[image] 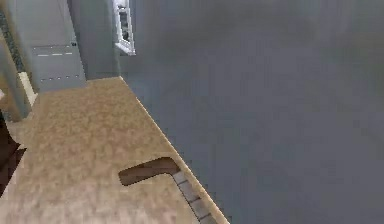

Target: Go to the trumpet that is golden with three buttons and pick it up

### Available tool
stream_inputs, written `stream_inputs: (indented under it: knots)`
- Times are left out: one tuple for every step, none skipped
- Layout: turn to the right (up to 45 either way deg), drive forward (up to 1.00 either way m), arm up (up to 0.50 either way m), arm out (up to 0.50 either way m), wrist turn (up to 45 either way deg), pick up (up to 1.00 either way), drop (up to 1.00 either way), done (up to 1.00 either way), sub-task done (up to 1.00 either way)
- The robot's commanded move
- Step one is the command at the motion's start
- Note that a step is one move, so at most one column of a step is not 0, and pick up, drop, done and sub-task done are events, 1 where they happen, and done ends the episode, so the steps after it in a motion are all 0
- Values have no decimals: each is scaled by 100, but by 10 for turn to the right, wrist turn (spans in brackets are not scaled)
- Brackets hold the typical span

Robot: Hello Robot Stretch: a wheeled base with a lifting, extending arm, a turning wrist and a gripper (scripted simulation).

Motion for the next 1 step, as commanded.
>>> stream_inputs:
  knots:
    - [0,5,0,0,0,0,0,0,0]
